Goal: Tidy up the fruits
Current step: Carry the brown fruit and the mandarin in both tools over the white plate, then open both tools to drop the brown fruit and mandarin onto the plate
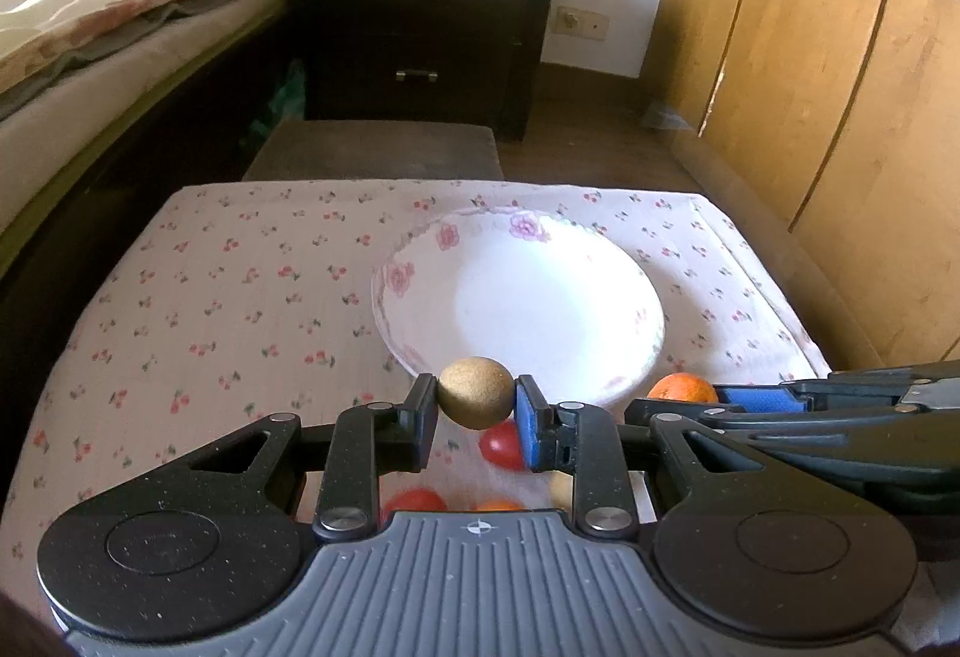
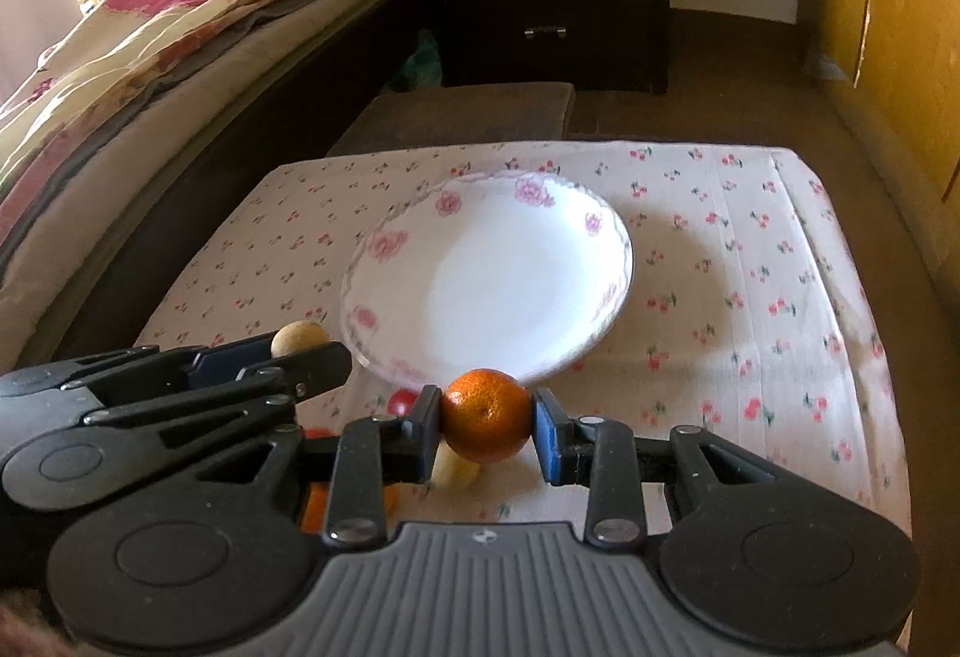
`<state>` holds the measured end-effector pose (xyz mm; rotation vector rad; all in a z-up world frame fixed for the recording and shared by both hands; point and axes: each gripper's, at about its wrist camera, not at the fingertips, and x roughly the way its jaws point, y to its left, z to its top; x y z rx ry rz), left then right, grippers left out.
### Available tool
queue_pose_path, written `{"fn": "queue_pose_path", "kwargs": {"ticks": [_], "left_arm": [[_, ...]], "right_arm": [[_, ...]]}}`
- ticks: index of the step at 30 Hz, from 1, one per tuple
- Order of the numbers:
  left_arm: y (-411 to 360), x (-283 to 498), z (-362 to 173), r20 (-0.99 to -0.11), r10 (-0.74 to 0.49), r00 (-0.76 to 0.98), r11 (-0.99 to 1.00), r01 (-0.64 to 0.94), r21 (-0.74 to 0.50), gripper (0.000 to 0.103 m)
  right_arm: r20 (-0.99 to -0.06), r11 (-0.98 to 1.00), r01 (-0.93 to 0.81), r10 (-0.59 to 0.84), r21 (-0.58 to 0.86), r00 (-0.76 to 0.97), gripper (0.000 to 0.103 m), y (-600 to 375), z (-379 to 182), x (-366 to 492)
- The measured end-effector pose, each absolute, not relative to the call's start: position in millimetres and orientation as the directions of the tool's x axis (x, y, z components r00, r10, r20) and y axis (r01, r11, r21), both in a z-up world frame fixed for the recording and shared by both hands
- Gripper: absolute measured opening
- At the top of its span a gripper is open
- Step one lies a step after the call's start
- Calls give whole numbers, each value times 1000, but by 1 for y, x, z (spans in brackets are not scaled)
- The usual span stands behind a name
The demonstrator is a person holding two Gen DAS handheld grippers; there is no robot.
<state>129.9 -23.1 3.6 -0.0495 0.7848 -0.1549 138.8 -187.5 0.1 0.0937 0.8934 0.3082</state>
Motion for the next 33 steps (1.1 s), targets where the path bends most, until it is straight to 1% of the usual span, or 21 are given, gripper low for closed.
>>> {"fn": "queue_pose_path", "kwargs": {"ticks": [13, 23, 33], "left_arm": [[-24, 181, -10, -719, -121, 685, 993, 90, -81, 33], [-25, 192, -26, -748, -101, 656, 995, 72, -71, 34], [-28, 192, -26, -745, -84, 662, 996, 79, -42, 34]], "right_arm": [[-757, 953, -248, 291, 175, 585, 33, -180, -17, 192], [-776, 954, -264, 274, 143, 568, 33, -175, -33, 205], [-777, 954, -267, 273, 140, 567, 34, -175, -36, 206]]}}
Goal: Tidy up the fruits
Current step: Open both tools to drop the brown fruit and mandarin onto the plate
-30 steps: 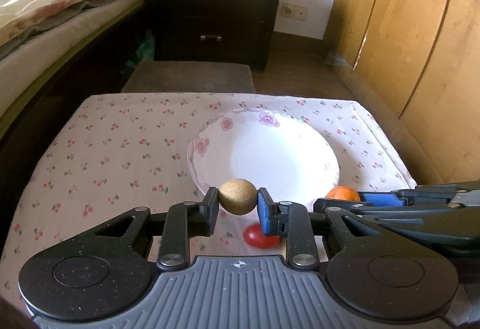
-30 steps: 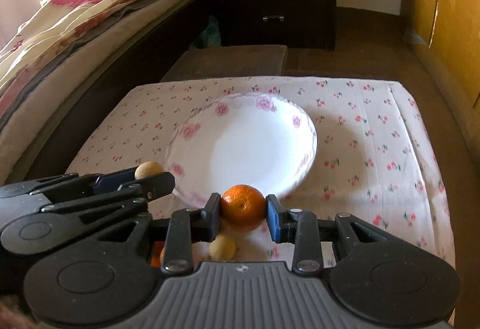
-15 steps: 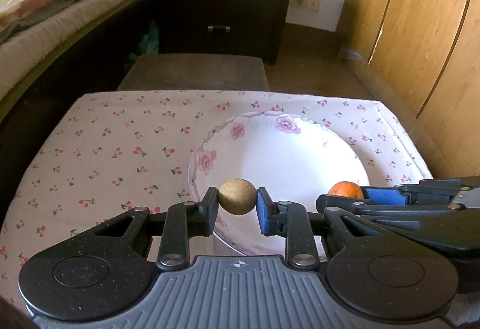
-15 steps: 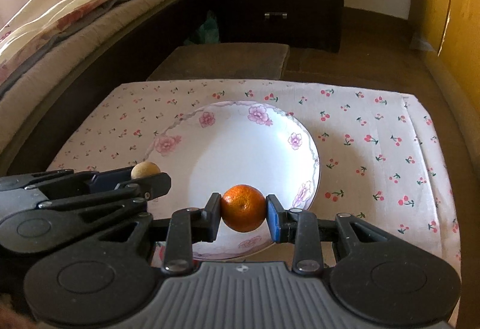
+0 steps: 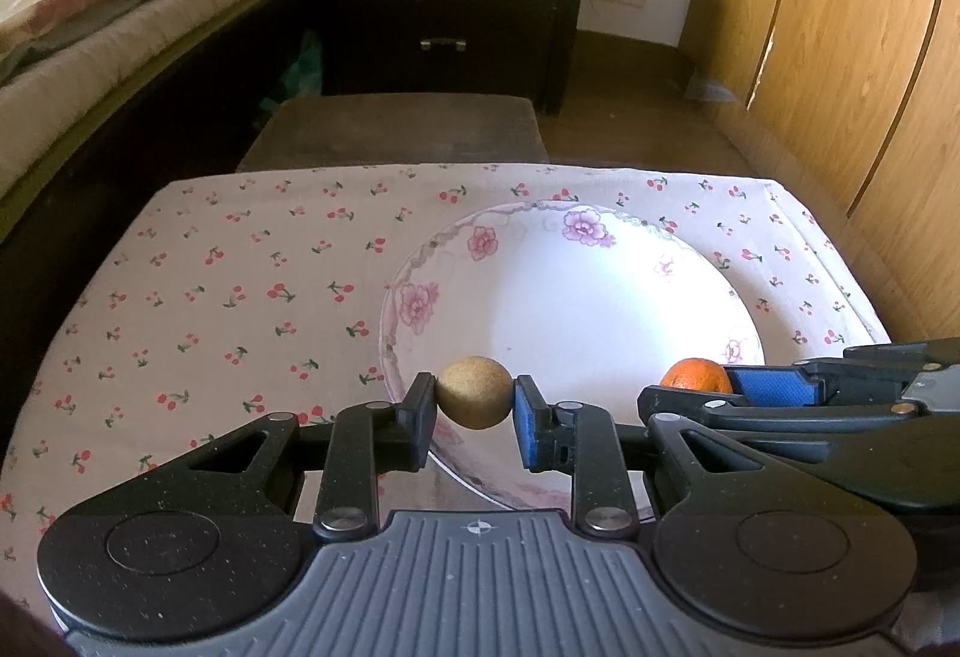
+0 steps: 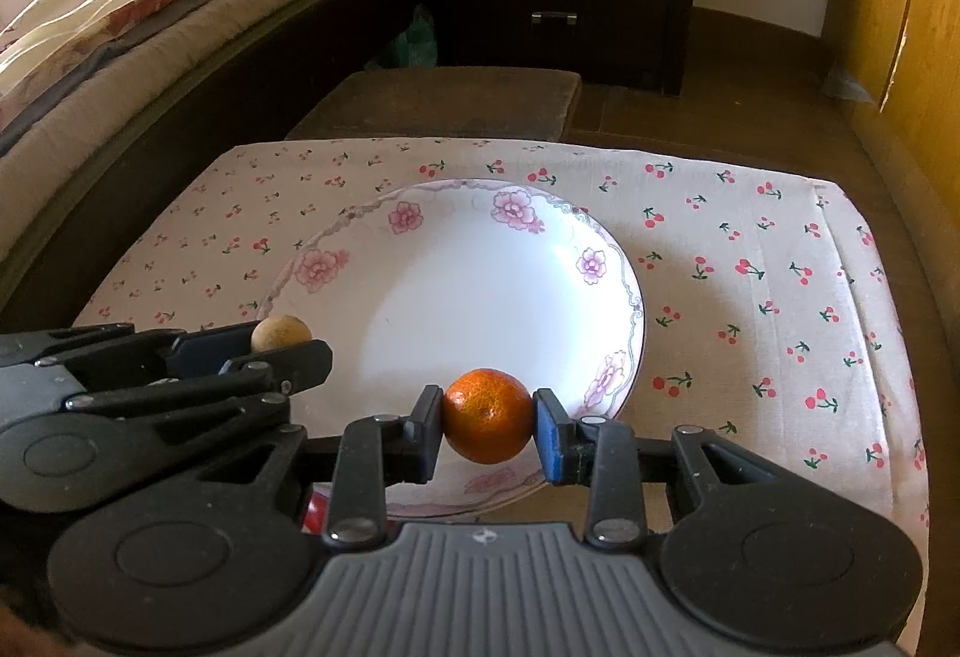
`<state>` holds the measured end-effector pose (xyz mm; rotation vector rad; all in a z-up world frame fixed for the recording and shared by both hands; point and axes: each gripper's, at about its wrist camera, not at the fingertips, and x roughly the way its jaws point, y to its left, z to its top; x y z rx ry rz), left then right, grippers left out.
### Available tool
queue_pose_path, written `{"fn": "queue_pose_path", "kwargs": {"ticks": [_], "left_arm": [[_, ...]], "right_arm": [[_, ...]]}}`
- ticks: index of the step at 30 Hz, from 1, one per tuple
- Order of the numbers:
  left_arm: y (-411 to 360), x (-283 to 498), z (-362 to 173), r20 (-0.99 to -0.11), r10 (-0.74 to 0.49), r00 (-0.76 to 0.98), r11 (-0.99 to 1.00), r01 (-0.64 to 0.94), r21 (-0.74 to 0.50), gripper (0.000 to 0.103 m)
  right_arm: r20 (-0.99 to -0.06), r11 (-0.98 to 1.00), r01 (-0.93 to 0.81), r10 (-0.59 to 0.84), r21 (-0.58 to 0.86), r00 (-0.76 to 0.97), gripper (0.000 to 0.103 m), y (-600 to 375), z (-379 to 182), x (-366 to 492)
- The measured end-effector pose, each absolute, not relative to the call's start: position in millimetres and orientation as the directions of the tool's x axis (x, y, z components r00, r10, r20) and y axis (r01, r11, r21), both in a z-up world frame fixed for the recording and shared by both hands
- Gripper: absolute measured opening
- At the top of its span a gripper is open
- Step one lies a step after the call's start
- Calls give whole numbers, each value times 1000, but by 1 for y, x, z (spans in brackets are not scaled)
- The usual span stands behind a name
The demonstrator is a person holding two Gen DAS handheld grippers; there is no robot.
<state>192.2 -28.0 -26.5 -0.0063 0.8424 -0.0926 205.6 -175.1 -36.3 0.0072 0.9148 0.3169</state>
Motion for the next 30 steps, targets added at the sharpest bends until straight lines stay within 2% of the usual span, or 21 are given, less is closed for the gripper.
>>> {"fn": "queue_pose_path", "kwargs": {"ticks": [8, 30], "left_arm": [[-27, 191, -24, -743, -71, 666, 997, 71, -31, 35], [-23, 171, -3, -705, -58, 707, 997, 72, -10, 45]], "right_arm": [[-774, 955, -272, 263, 122, 576, 35, -172, -34, 204], [-744, 958, -273, 245, 87, 621, 39, -172, -11, 183]]}}
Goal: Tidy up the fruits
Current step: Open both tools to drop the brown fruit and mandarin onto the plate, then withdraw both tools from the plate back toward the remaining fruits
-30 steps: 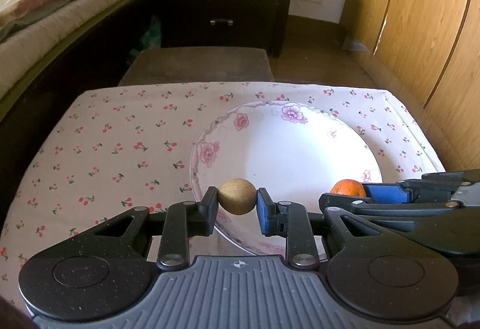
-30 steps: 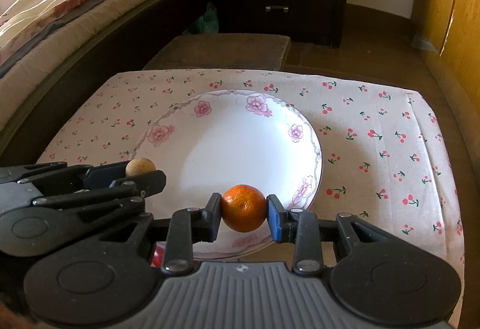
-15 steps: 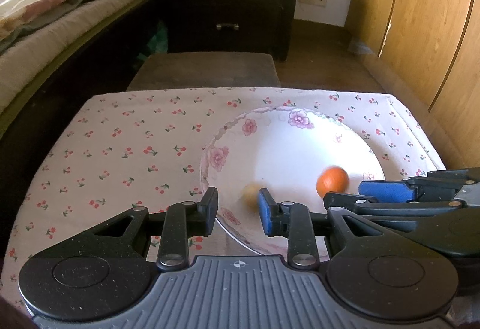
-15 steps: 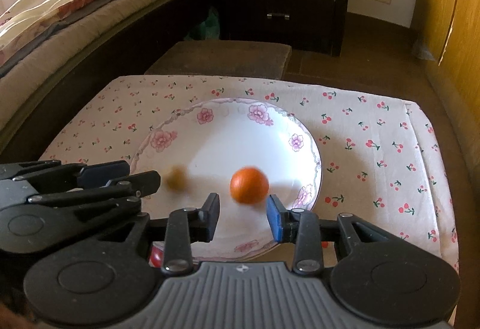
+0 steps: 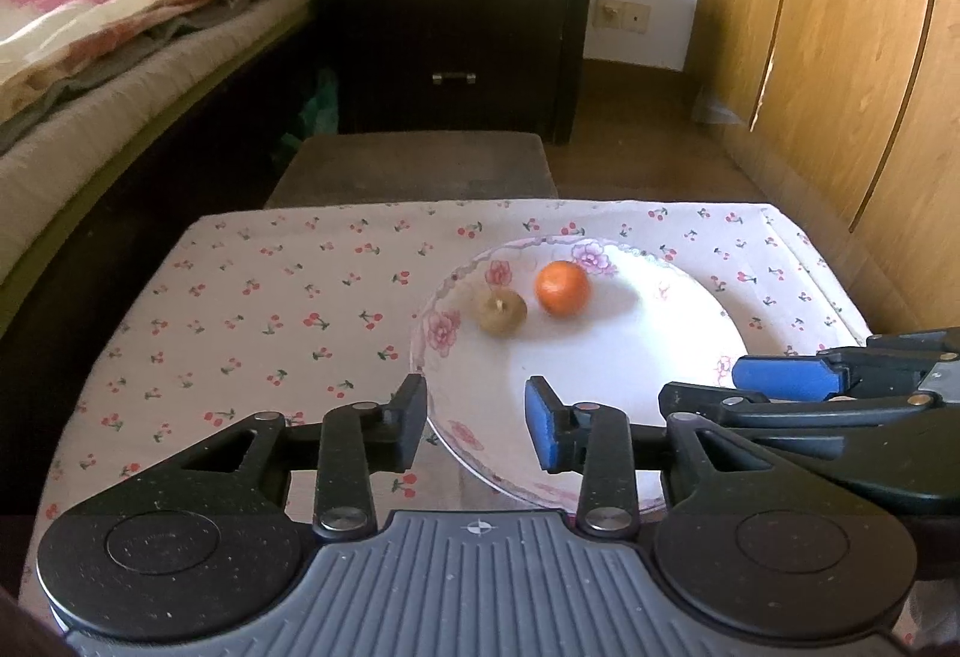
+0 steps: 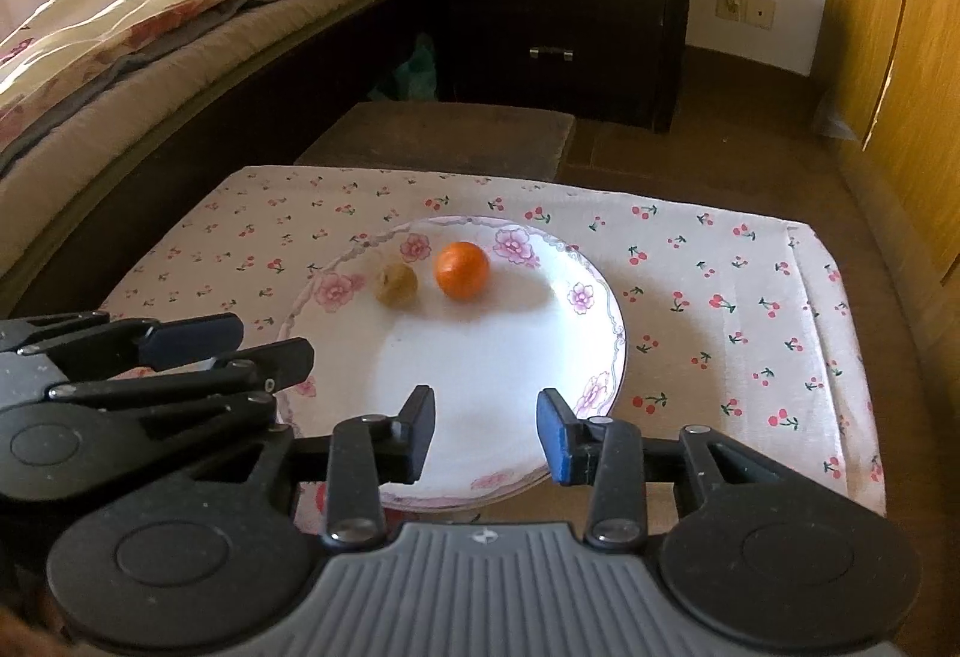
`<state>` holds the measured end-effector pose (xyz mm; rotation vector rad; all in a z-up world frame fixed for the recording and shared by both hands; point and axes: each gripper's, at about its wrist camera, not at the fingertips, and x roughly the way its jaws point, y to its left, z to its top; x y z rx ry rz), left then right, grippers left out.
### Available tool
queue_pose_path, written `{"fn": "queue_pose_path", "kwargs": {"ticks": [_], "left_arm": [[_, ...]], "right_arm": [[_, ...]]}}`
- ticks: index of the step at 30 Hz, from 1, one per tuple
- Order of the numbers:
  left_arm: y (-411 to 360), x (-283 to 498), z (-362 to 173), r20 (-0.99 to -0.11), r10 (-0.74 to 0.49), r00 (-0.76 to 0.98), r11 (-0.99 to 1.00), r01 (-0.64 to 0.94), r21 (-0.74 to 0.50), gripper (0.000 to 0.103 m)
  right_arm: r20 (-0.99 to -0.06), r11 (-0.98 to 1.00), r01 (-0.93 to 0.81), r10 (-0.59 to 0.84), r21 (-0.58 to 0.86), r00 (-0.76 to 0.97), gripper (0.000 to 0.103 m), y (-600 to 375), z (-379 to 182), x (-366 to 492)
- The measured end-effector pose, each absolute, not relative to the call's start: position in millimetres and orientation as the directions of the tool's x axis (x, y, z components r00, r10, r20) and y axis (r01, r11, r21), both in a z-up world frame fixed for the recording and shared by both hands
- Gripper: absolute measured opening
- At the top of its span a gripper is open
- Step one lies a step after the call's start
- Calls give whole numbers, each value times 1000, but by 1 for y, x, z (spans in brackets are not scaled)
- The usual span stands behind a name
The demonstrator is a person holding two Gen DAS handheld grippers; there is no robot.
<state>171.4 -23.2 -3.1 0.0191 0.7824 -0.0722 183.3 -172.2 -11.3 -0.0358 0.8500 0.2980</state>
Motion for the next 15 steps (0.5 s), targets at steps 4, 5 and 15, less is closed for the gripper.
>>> {"fn": "queue_pose_path", "kwargs": {"ticks": [4, 5, 15], "left_arm": [[-23, 164, 3, -695, -56, 717, 997, 78, 0, 45], [-23, 161, 5, -692, -55, 720, 997, 79, 3, 46], [-18, 138, 14, -673, -50, 738, 996, 84, 18, 49]], "right_arm": [[-738, 957, -277, 248, 85, 628, 39, -171, -4, 174], [-736, 957, -278, 248, 85, 630, 39, -171, -3, 172], [-727, 954, -284, 261, 95, 635, 39, -167, 7, 148]]}}
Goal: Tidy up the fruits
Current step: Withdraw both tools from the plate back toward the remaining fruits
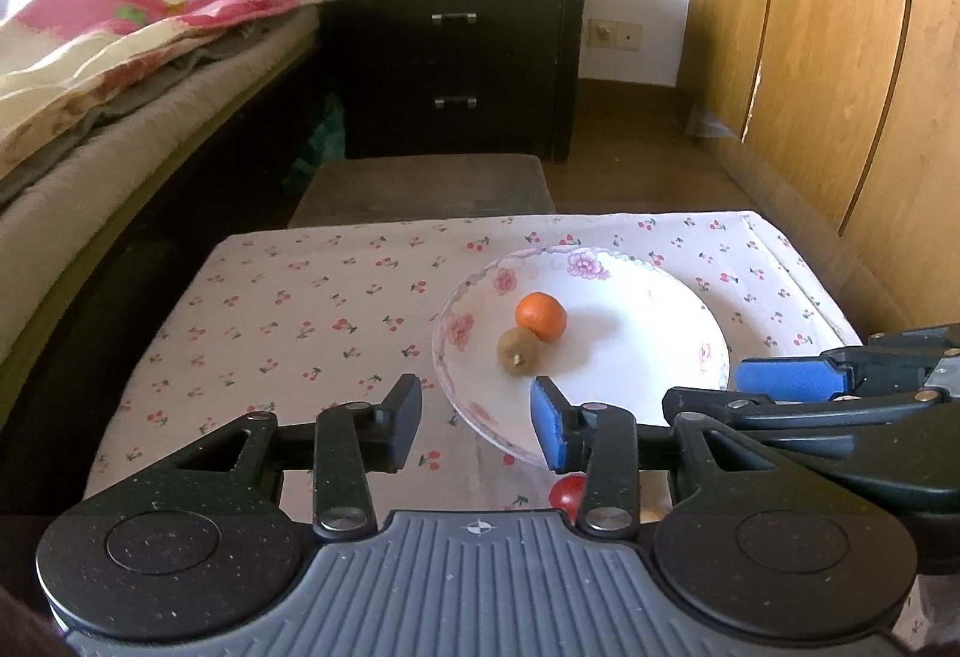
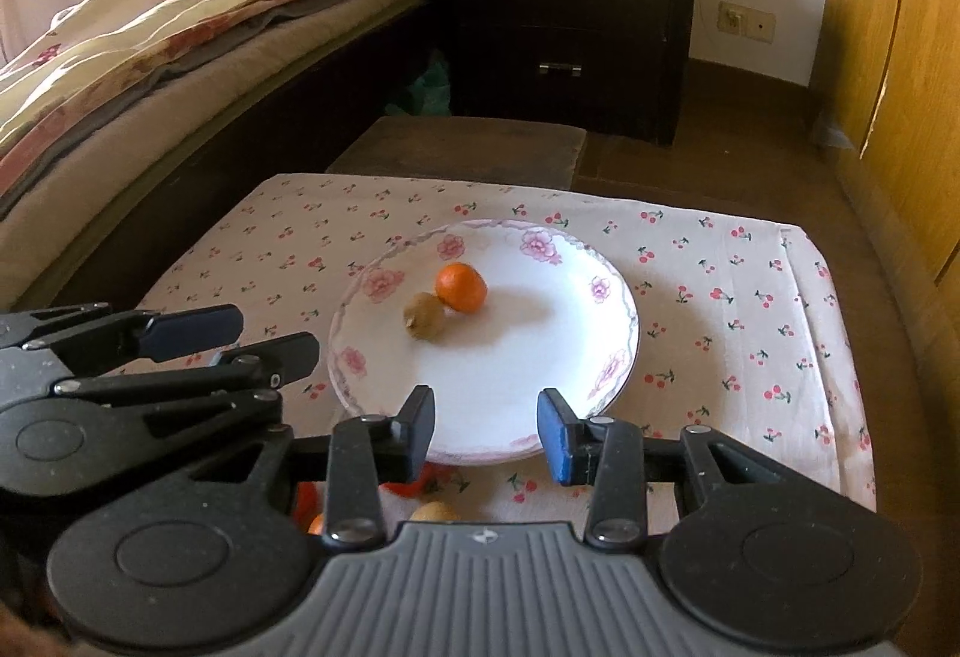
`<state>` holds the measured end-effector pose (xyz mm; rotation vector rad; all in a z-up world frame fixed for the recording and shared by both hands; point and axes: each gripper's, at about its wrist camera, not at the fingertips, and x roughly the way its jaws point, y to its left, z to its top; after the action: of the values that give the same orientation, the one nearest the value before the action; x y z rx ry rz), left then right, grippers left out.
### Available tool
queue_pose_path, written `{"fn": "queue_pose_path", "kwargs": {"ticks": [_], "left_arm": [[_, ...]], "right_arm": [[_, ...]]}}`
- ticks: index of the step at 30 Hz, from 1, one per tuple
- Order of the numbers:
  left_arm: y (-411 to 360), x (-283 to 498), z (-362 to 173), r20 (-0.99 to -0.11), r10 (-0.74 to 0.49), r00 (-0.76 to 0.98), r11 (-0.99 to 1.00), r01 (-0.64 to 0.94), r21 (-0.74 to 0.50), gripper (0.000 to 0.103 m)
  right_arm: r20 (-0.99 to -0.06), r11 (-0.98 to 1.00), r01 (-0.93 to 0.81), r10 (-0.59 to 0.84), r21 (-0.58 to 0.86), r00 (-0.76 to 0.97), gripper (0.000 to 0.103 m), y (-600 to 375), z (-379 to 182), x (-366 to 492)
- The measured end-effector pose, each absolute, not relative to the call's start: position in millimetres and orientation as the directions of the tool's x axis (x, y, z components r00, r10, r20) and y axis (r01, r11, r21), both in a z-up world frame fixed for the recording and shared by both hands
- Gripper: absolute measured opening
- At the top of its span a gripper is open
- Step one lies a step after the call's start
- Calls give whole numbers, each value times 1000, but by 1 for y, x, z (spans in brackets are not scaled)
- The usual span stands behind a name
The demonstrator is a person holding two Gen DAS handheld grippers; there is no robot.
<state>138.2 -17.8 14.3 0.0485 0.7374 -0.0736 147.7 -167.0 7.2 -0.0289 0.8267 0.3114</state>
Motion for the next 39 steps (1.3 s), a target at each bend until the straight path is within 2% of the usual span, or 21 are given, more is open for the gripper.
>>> {"fn": "queue_pose_path", "kwargs": {"ticks": [18, 39], "left_arm": [[-9, 99, 17, -660, -41, 750, 995, 92, 42, 49], [-2, 71, 7, -684, -22, 729, 992, 99, 73, 49]], "right_arm": [[-734, 947, -309, 274, 91, 622, 39, -157, 11, 110], [-771, 940, -329, 275, 90, 575, 39, -146, -2, 83]]}}
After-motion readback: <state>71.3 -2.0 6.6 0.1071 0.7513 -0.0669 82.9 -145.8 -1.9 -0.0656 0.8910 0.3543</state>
